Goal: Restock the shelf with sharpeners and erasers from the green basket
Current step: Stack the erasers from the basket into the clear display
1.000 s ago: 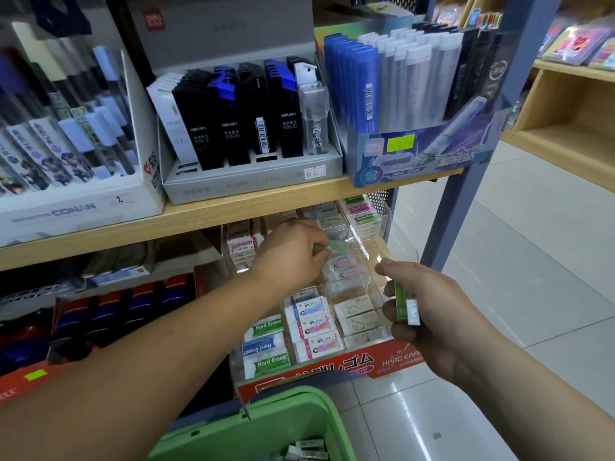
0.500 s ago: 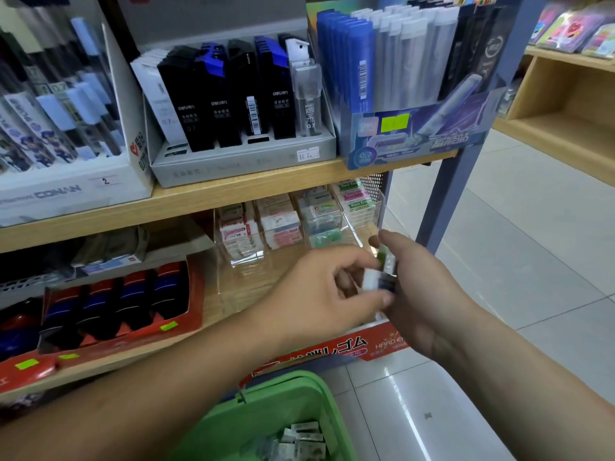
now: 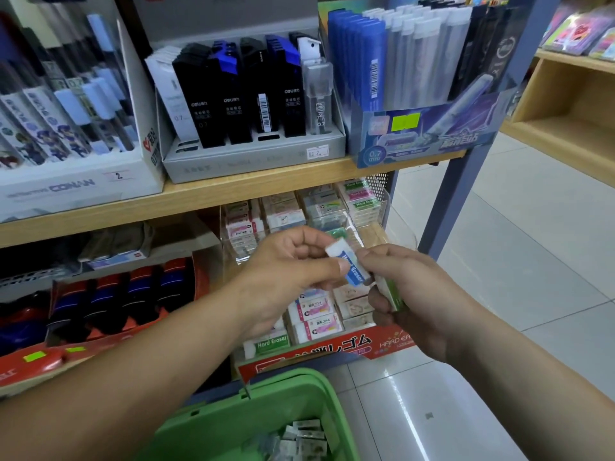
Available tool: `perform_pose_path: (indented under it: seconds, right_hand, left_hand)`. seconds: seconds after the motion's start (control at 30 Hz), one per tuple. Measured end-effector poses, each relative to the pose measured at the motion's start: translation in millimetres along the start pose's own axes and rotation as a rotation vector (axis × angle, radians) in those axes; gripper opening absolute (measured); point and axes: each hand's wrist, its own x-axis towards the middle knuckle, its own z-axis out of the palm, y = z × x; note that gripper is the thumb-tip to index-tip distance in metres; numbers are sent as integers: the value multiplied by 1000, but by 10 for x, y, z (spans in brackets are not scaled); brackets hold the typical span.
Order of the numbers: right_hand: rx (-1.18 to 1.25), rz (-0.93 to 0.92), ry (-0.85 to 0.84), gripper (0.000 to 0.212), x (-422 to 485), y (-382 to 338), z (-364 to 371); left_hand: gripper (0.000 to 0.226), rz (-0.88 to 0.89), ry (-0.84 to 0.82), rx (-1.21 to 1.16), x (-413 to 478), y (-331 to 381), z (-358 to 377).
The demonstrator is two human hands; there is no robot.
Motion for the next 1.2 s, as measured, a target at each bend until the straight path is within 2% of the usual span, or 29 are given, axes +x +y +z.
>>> perform_pose_path:
  seconds: [0.17,0.23,0.3,0.4,0.63,0.77,0.83,0.87,0.97,1.0,1.1,1.2]
  right_hand:
    - [-64,-1,37,6,16,15,40]
    - [-72,32,-20,15,5,21,110]
    - [-61,64,-104,20,-27,26,212]
    - [-103,58,-184,22,-39,52,333]
    - [-50,10,-223,37,-5,95,395]
    - [-67,-6,-252,37,-16,97,380]
    - [-104,-49,-269,42,-24,113,400]
    - [-134,-88,-272,47,-21,128,413]
    - [-221,-213,-270,62,-26,160,473]
    - [-244,-243,-276,66,-30,164,496]
    - [-294,-289,-286,73,-41,161,525]
    - [-237,-241,-251,67,-50,116,475]
  left_hand:
    - [34,-17,-14,104,-34,138,-267]
    - [24,-32,-21,212,-129,166,-423]
    - [14,0,24,417,-253,124,-588]
    - [12,29,68,644,-415,-34,-798]
    - [1,29,11,943,-486,-376,-873]
    - [17,138,-25,1196,-524,-407,-859]
    - [19,213,22,1140,-556,-385,-849]
    - [17,230,50,1001,-575,-332,-815]
    - [15,53,14,422,-613,-136,-685]
    - [14,13,-13,341,-631,-94,-650]
    - [16,-12,-19,259,-647,-92,-622]
    - [22,-62,14,197,-624,-137,-696]
